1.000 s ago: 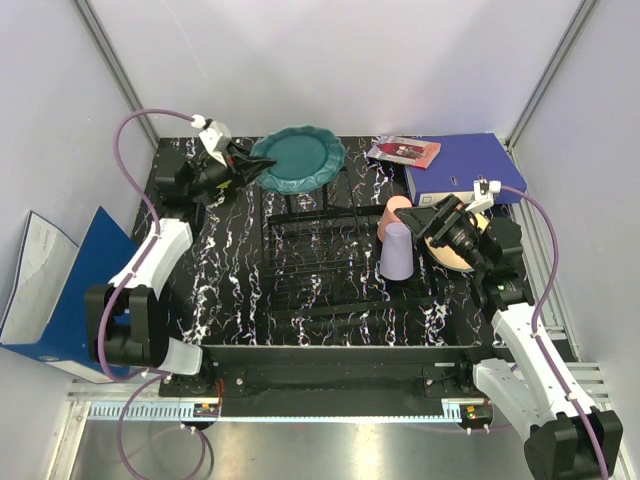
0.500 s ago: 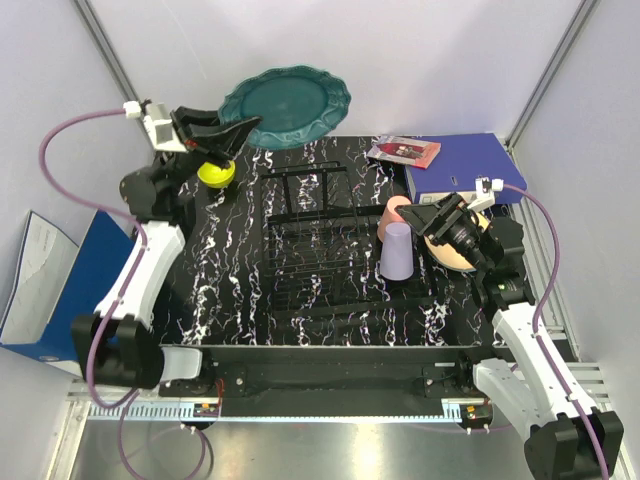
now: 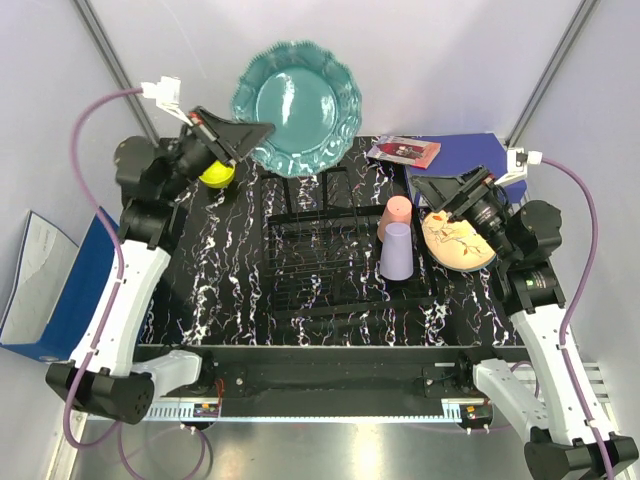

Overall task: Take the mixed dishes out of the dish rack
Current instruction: Place the plate on the plate.

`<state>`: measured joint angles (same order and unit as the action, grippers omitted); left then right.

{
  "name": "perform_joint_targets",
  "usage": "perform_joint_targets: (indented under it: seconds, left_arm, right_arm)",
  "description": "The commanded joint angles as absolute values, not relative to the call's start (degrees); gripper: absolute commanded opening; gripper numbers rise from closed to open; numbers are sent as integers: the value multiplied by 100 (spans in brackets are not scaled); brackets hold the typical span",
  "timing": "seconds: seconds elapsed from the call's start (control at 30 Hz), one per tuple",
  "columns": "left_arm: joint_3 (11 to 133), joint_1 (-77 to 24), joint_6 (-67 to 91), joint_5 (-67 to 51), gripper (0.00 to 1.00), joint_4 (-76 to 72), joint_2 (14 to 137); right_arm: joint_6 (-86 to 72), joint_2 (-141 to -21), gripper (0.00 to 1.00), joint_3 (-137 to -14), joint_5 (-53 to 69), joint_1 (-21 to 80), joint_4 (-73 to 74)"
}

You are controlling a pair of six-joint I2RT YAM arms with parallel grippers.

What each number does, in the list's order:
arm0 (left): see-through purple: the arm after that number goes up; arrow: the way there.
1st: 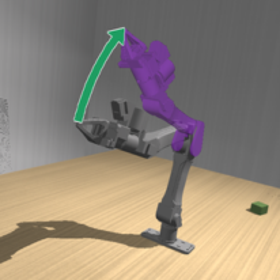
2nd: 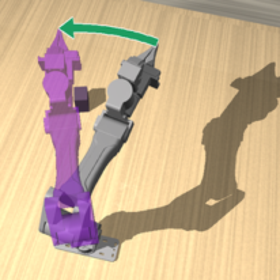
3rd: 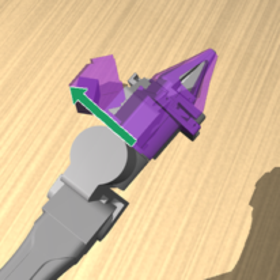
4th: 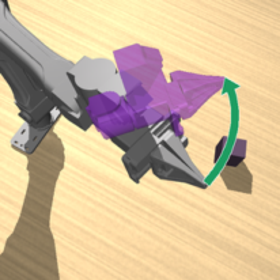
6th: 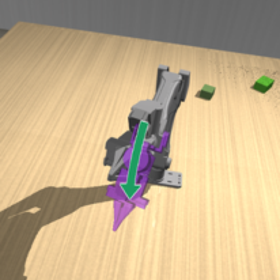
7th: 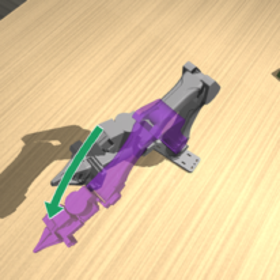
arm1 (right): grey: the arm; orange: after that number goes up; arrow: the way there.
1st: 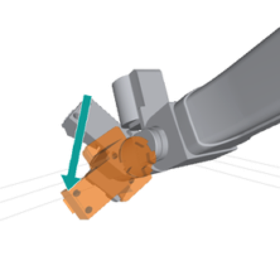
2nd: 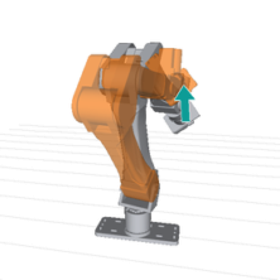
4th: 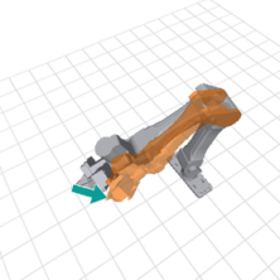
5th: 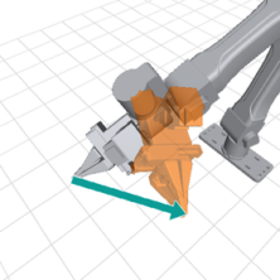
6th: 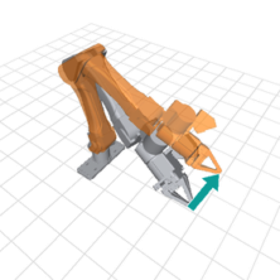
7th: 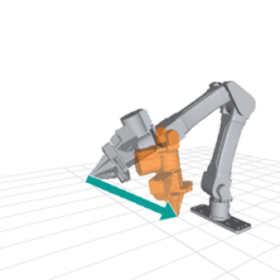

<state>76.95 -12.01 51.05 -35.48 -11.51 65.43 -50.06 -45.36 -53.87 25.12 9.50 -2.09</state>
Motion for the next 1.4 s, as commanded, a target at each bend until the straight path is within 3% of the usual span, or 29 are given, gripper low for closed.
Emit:
perform_joint_targets:
  seconds: [0.0,0.27,1.37]
  left_arm:
    - [7893,-1213,6011,-3198,0,544,6741]
    - [7198,-1485,6355,-3322,0,360,6530]
    - [7532,-3032,6073,-2839,0,132,7084]
  right_arm:
    - [-5027,-4526,89,-5695,2961,1002,-158]
    - [-5414,-4614,90,-5467,3322,1002,-624]
    - [-5054,-6415,88,-5889,3331,1687,-632]
